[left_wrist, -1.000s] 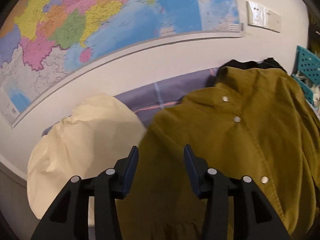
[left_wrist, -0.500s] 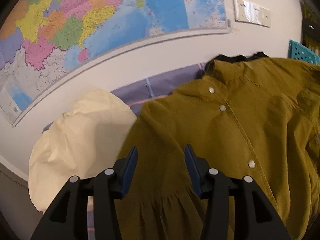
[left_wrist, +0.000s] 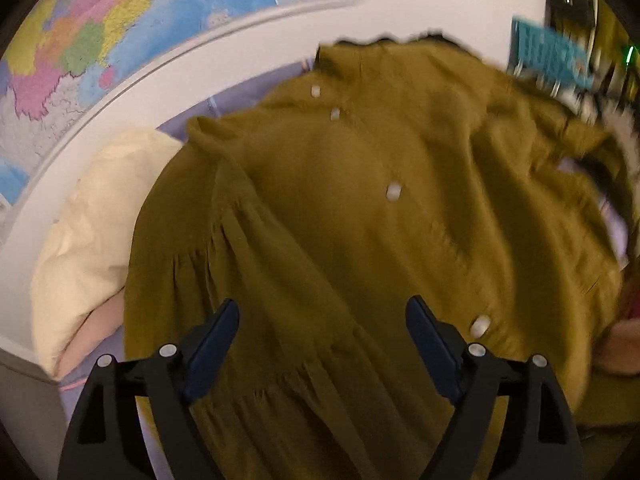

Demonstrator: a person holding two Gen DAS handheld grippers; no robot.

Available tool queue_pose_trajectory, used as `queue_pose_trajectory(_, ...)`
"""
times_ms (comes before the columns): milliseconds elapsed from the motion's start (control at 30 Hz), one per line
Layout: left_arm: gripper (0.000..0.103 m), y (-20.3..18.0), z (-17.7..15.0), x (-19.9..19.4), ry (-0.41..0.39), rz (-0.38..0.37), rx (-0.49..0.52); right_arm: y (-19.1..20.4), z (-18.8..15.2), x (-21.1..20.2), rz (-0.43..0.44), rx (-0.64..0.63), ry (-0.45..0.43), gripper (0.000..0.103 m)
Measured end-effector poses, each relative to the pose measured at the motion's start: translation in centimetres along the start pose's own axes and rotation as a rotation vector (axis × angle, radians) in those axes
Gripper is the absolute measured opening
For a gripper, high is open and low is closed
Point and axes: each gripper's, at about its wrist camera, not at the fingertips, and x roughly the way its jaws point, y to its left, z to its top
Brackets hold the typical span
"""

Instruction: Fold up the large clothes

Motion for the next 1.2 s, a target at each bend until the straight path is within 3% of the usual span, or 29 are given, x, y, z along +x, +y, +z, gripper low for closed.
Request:
queue_pose_trajectory(33,0.064,-0.1,-0.5,0.6,0.028,0.011,-0.004,0.2,0.0,-0.5,0.016,-0.003,-0.014,0.074)
queue_pose_trajectory(100,0.013,0.7,-1.3,1.7,0.078,0.043,-0.043,0.8,-0.4,-1.2,0.05,-0.01,-0.034,0.076)
queue_pose_trajectory(133,0.006,1.3,-1.5,1.7,0.076,0.076,-0.07,1.0,-0.7,-1.3,0.072,-0.011,-0.036,0.076)
queue_pose_trajectory(300,0.005,6.3,-1.3,-4.2,-0.079,0.109,-0.235,0.7,-2.5,-1.6,0.144,0.031,-0.017,0.076)
queue_pose_trajectory(433,0.006,13.1,-0.7,-9.4,-0.177,0.25,-0.369,-1.2,-4.3,-2.7,0.195,0.115,-0.026,0.076)
queue_pose_trajectory(467,0.007,14.4,-0.7,-9.7,-0.18,0.291,-0.389,-1.5,-4.7,-2.8,0.198,0.129,-0.024,0.076)
queue_pose_trajectory(533,0.014,18.2,-0.4,-9.1,-0.126,0.496,-0.447,-2.5,-5.9,-3.2,0.204,0.162,-0.017,0.076)
queue_pose_trajectory(600,0.046,20.2,-0.3,-7.3,-0.045,0.641,-0.45,-3.6,-7.4,-3.7,0.174,0.198,-0.012,0.08)
queue_pose_trajectory(633,0.046,20.9,-0.3,-6.0,0.001,0.682,-0.449,-4.2,-8.0,-3.8,0.16,0.215,-0.01,0.081)
queue_pose_trajectory(733,0.044,20.8,-0.3,-4.7,0.015,0.59,-0.467,-6.4,-9.9,-4.2,0.092,0.273,0.011,0.085)
queue_pose_trajectory(833,0.045,19.1,0.3,-7.9,-0.185,0.468,-0.503,-8.4,-12.4,-4.5,0.105,0.344,0.054,0.089)
queue_pose_trajectory(900,0.056,18.4,0.4,-10.2,-0.3,0.346,-0.51,-9.2,-14.3,-4.9,0.134,0.388,0.075,0.089)
queue_pose_trajectory(1033,0.061,15.2,1.8,-12.1,-0.401,0.236,-0.407,-8.9,-16.3,-4.9,0.153,0.387,0.088,0.088)
queue_pose_trajectory(1067,0.061,14.1,2.5,-11.9,-0.402,0.208,-0.378,-8.7,-16.5,-4.7,0.153,0.373,0.093,0.083)
queue_pose_trajectory(1100,0.061,13.0,2.8,-11.4,-0.401,0.184,-0.355,-8.3,-16.7,-4.0,0.146,0.354,0.112,0.066)
queue_pose_trajectory(1200,0.062,9.5,4.2,-9.5,-0.378,0.106,-0.276,-8.3,-16.6,-3.3,0.094,0.325,0.142,0.029)
